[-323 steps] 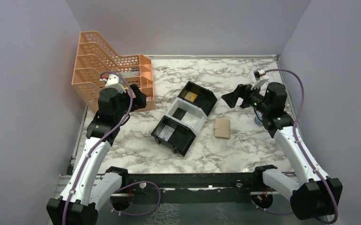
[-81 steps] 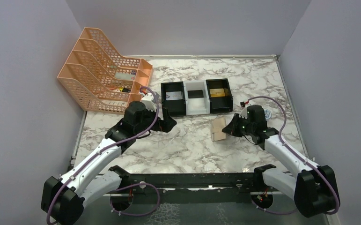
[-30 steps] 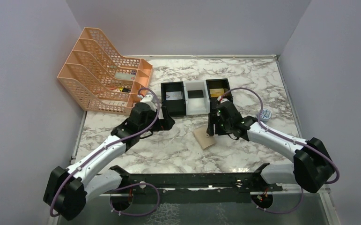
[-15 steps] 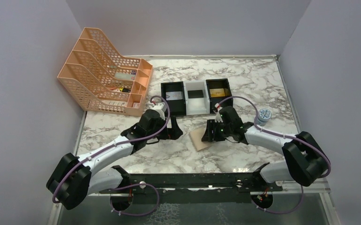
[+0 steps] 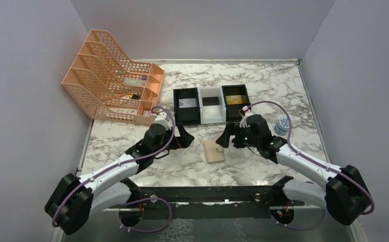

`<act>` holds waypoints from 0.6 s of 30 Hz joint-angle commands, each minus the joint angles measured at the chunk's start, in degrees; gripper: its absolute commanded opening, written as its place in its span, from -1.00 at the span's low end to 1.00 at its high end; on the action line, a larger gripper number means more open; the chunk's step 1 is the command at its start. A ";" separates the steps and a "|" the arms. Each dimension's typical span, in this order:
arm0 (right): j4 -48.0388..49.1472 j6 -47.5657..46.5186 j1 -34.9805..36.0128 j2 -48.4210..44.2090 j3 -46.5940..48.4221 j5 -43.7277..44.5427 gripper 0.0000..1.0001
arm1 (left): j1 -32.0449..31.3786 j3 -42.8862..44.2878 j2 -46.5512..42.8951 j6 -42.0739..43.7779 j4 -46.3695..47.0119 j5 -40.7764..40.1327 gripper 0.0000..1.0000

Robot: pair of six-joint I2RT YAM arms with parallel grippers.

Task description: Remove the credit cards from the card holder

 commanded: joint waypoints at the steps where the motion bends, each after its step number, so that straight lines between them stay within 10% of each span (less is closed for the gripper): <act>1: 3.70 0.65 0.06 3.18 -0.35 -3.24 0.99 | 0.64 -1.95 -0.87 0.13 8.15 3.43 0.98; 12: -2.93 -3.38 0.53 10.11 4.60 -3.54 0.05 | -1.06 0.44 10.20 -2.39 9.53 13.41 0.93; 18: -9.49 -5.42 5.03 11.91 9.41 4.90 -0.05 | -4.24 2.59 15.00 -3.07 10.46 10.68 0.83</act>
